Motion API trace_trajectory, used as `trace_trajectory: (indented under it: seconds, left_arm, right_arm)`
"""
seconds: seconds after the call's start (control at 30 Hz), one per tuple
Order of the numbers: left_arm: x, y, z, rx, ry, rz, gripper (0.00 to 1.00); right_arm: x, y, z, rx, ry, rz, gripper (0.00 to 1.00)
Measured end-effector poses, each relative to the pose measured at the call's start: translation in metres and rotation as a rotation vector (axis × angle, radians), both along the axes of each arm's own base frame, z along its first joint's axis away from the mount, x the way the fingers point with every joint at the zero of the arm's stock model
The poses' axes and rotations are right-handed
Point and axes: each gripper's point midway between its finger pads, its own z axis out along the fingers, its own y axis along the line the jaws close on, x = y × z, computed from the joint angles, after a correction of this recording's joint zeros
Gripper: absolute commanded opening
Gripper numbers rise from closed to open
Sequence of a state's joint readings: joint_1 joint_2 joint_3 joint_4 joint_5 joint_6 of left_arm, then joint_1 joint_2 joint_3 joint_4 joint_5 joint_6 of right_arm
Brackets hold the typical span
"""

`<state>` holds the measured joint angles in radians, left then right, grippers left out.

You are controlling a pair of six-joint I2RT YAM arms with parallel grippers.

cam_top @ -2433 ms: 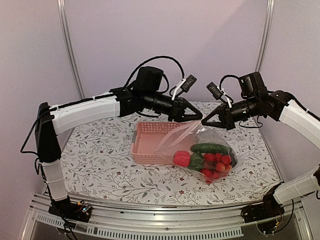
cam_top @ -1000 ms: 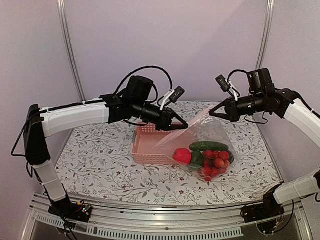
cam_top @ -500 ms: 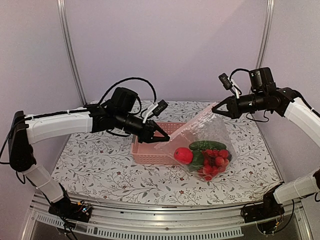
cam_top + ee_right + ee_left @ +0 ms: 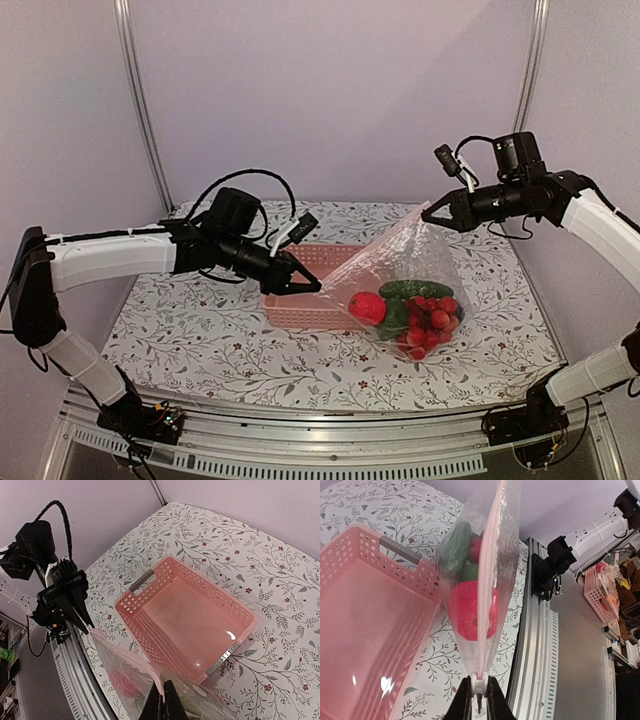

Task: Place the food in the zip-top bag and seal the zipper
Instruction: Zip the zipper of the food storage bag, then set the zipper food storage bag at the center of the board.

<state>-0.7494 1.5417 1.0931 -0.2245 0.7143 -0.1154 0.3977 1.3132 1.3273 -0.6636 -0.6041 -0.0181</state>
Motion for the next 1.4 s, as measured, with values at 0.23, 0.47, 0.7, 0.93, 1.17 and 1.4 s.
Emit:
trace_trajectory:
  seconds: [0.23, 0.47, 0.7, 0.93, 1.17, 1.4]
  left_arm:
    - [0.005, 0.004, -0.006, 0.030, 0.016, 0.033, 0.59]
    - [0.040, 0.006, 0.006, 0.046, -0.072, 0.190, 0.74]
    - [0.063, 0.017, 0.038, 0.023, -0.194, 0.312, 0.84]
    - [0.069, 0.032, 0.080, -0.035, -0.285, 0.403, 0.84]
    - [0.075, 0.044, 0.088, -0.044, -0.311, 0.476, 0.84]
    - [0.083, 0.060, 0.097, -0.040, -0.342, 0.570, 1.00]
  right_arm:
    - [0.013, 0.000, -0.003, 0.006, 0.004, -0.017, 0.16]
    - [0.038, 0.010, -0.014, 0.022, 0.080, -0.044, 0.23]
    - [0.064, 0.018, -0.035, 0.007, 0.161, -0.074, 0.34]
    - [0.063, 0.026, -0.008, 0.074, 0.150, -0.041, 0.44]
    - [0.058, 0.031, 0.037, 0.151, 0.101, -0.010, 0.63]
    - [0.069, 0.005, 0.057, 0.098, -0.004, -0.190, 0.85]
